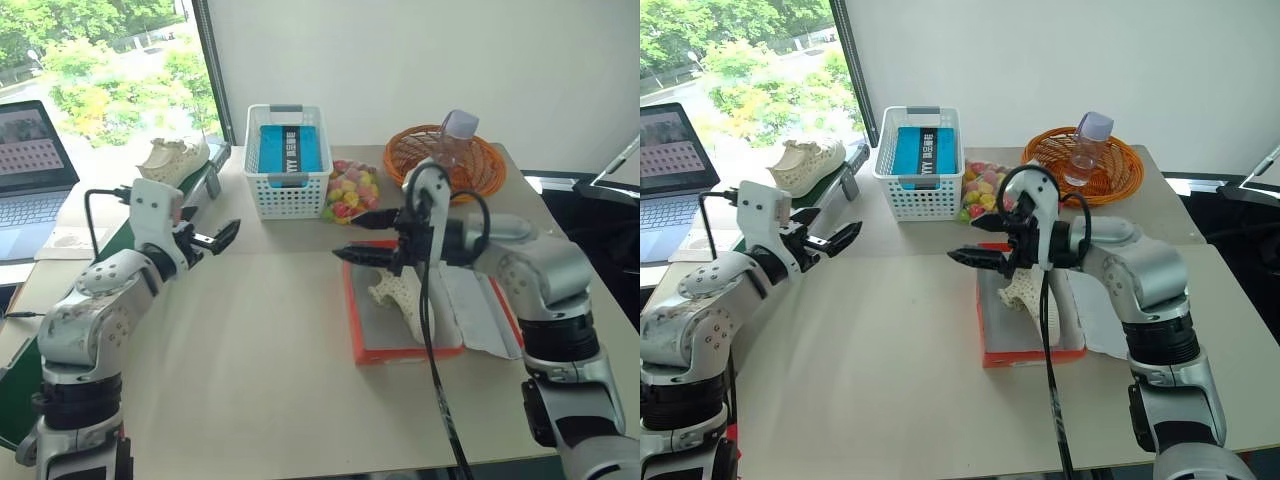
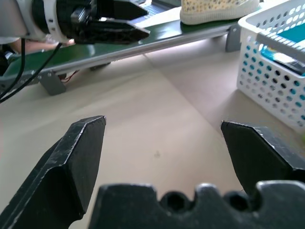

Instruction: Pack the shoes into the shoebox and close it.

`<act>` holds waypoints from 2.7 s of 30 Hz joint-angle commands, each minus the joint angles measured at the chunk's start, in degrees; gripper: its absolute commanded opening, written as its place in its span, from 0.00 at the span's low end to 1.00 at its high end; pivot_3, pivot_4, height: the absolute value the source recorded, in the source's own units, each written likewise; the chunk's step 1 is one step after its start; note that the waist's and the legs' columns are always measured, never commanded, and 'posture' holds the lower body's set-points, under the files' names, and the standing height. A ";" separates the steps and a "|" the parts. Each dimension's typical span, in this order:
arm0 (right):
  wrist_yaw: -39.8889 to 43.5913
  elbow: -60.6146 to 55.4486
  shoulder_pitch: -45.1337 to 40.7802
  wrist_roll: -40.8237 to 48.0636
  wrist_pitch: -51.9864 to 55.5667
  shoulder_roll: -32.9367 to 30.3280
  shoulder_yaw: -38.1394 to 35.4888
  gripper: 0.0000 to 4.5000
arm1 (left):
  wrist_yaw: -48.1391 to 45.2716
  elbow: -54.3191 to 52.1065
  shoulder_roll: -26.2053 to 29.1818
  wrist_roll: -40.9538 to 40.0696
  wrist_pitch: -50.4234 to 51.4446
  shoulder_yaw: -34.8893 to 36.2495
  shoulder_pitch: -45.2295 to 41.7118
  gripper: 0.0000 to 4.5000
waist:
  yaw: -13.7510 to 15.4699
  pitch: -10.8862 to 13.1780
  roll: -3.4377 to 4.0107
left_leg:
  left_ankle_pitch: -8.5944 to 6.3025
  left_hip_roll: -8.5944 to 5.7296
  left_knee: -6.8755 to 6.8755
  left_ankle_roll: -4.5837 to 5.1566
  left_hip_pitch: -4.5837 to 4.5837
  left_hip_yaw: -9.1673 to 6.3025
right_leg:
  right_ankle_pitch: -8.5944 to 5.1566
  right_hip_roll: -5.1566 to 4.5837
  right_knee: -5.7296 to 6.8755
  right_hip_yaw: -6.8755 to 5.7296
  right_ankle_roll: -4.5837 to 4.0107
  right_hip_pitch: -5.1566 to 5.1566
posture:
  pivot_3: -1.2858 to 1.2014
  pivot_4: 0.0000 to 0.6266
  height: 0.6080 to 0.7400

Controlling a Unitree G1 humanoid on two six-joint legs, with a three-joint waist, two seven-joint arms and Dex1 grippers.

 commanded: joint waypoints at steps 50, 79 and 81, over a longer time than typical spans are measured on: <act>-9.25 -4.88 1.27 5.84 2.18 3.85 -3.29 1.00 | -21.15 44.12 5.58 12.09 -27.36 2.41 -4.70 0.52 | 5.10 -0.10 -0.06 | 0.07 0.12 -0.01 -0.20 -0.07 0.13 | 0.03 -0.30 -0.02 -0.56 -0.24 0.09 | 0.52 0.24 1.00; -46.70 8.21 -9.13 30.13 6.86 22.93 -31.53 1.00 | 1.14 2.90 -25.45 0.56 -2.35 -11.92 -15.89 0.52 | -0.15 -0.07 -0.12 | 0.27 0.15 0.00 0.08 -0.37 0.08 | 0.18 -0.08 0.01 -0.27 0.00 -0.08 | 0.52 0.24 1.00; -47.17 8.57 -9.32 29.92 6.26 22.85 -31.54 1.00 | 1.85 1.72 -26.58 -0.05 -1.45 -12.67 -15.31 0.52 | -0.17 -0.07 -0.12 | 0.28 0.14 0.00 0.08 -0.36 0.07 | 0.18 -0.06 0.02 -0.26 0.00 -0.08 | 0.52 0.24 1.00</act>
